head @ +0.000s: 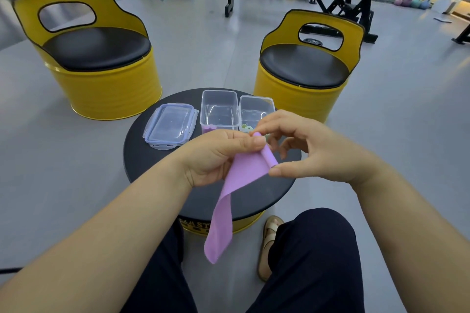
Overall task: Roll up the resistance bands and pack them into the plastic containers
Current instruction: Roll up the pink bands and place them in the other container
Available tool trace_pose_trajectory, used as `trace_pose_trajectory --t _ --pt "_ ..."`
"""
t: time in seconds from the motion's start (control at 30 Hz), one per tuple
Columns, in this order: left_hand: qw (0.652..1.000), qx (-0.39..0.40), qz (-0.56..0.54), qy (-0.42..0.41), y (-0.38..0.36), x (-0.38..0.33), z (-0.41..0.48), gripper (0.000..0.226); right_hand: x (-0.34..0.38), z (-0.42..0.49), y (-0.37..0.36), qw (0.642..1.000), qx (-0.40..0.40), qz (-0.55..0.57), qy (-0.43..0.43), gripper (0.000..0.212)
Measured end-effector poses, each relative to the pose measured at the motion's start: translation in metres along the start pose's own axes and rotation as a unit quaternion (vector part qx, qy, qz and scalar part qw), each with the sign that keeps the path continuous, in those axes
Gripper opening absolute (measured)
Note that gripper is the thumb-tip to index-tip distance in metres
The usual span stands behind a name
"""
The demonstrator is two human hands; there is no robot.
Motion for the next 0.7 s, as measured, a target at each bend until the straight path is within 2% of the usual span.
trace_pose_trajectory --t 0.2,0.33,0.5,0.7 --pt "0.999 -0.005 0.037 -0.006 0.0027 0.0036 0.0041 0.05 0.0027 0.0004 0.0 1.0 -0.002 -0.029 0.01 0.052" --pt "0.999 0.007 0.035 -0.012 0.0005 0.003 0.0031 0.05 0.0057 -0.0007 0.0023 0.999 -0.022 -0.014 0.024 0.05" --pt "1.0 -0.005 0.012 -0.023 -0.0022 0.0012 -0.0005 0.03 -0.0005 -0.0032 -0.0007 0.998 -0.023 0.051 0.006 0.047" --pt "0.999 -0.016 0.033 -0.017 0.0019 0.0081 0.0034 0.047 -0.002 -0.0042 -0.0016 1.0 -0.012 -0.001 -0.005 0.047"
Point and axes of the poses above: each hand's wrist, its own z-axis towards the middle knuckle, its own y-axis out of the back of the hand, x = y × z, the point moved 7 cm from there along z, towards the middle knuckle, and after that the axes turned 8 degrees about y, right-handed, at the moved point
